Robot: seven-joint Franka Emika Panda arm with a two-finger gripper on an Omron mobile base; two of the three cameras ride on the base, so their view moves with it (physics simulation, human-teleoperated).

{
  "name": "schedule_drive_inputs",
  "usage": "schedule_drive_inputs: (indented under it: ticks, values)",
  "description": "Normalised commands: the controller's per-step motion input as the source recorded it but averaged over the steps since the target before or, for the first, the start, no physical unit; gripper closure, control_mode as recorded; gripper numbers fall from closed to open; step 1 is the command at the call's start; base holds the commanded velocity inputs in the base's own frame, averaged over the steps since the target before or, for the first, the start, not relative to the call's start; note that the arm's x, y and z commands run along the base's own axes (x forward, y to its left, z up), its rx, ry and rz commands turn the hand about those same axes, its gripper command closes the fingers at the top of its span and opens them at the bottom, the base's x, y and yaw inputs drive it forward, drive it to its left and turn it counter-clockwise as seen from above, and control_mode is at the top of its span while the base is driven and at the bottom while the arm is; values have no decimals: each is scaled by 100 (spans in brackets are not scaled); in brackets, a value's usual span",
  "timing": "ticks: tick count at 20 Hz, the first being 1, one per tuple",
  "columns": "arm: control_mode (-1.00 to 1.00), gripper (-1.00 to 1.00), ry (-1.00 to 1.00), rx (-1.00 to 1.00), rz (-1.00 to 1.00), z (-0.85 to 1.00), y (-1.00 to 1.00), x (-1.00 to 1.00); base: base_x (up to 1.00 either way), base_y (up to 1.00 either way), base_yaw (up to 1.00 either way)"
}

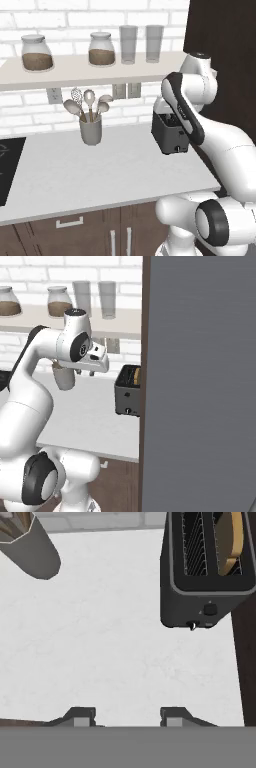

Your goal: Start the toaster. Once the lever pops up, take the bread to the plate on the dining counter.

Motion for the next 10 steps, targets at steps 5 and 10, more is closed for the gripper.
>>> schedule_drive_inputs:
  ticks: [5, 10]
  values:
    - [-100, -100, -4, 1, 0, -16, -23, 0, 0, 0, 0]
    - [-100, -100, -15, 3, -5, -38, -97, -6, 0, 0, 0]
